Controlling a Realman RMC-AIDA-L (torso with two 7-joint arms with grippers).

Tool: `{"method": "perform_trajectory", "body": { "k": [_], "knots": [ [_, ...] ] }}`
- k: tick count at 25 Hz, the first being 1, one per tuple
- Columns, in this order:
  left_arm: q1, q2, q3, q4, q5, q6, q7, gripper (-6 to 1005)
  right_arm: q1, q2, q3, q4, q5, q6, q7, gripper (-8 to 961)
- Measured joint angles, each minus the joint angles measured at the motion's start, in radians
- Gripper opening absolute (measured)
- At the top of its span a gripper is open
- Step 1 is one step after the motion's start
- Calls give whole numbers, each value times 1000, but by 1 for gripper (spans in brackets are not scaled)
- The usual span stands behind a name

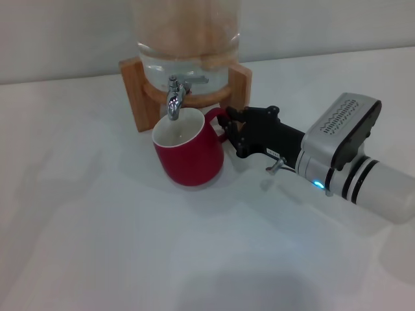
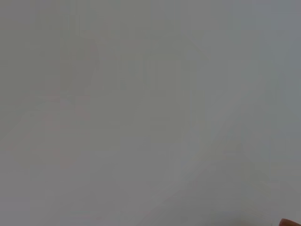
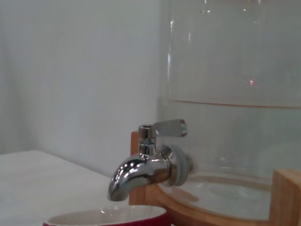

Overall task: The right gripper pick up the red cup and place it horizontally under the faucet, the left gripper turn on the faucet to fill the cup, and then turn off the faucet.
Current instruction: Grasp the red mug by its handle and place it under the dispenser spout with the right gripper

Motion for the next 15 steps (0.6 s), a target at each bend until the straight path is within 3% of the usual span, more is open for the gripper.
{"method": "perform_trajectory", "body": {
  "k": [15],
  "knots": [
    [4,-2,-1,0,0,0,1,846,12,0,3,26,0,-17,-69,136]
  ]
}}
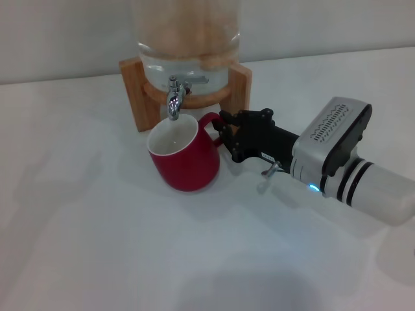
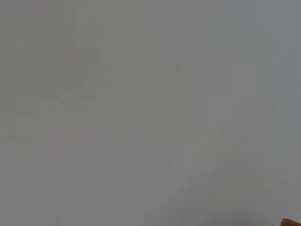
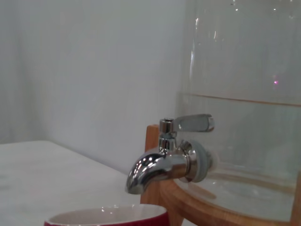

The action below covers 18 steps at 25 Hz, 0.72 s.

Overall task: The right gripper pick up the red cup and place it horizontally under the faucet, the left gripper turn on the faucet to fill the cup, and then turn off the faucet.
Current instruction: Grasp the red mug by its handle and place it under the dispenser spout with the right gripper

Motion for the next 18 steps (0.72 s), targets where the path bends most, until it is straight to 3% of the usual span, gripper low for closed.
{"method": "perform_trajectory", "body": {
  "k": [18],
  "knots": [
    [-4,0,-1,0,0,-6,-3,846,-31,0,-8,-21,0,-5,-5,134]
  ]
}}
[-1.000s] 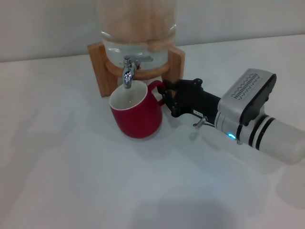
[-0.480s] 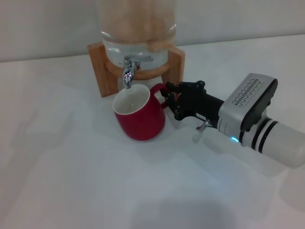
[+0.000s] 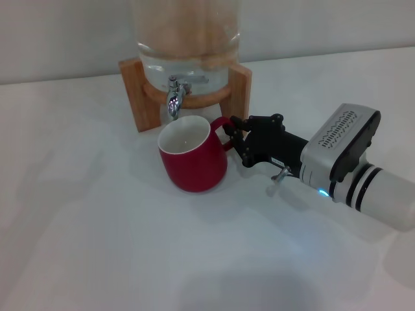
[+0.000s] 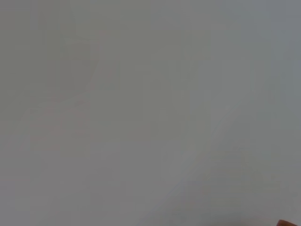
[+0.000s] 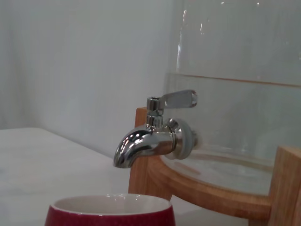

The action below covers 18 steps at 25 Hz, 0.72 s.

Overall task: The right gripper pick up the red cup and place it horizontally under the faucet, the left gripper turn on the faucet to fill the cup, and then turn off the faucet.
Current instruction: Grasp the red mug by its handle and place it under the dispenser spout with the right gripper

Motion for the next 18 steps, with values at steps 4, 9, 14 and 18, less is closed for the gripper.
{"method": "perform_trajectory", "body": {
  "k": [4,9,14,18],
  "knots": [
    [0,0,-1,0,0,-2,0,846,-1,0,-3,0,0,-1,0,128],
    [1,0,-2,0,0,-3,0,846,-4,0,1,0,-20,-2,0,121],
    [3,-1,-2,0,0,-3,0,846,-5,0,-2,-1,-28,-2,0,116],
    [4,-2,-3,0,0,-3,0,846,-4,0,2,-3,-50,-2,0,115]
  ]
}}
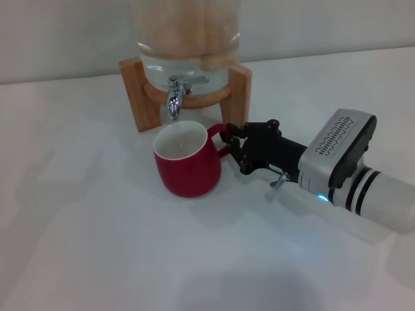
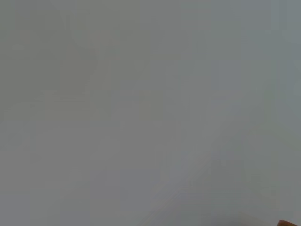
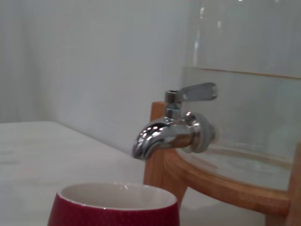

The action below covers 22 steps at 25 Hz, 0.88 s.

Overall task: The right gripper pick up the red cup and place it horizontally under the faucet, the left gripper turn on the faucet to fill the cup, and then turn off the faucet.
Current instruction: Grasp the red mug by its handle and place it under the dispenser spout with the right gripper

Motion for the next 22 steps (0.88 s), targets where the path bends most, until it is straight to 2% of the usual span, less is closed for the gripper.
{"method": "perform_trajectory", "body": {
  "k": [22],
  "knots": [
    [2,-1,-2,0,0,0,0,846,21,0,57,4,-13,-50,0,113]
  ]
}}
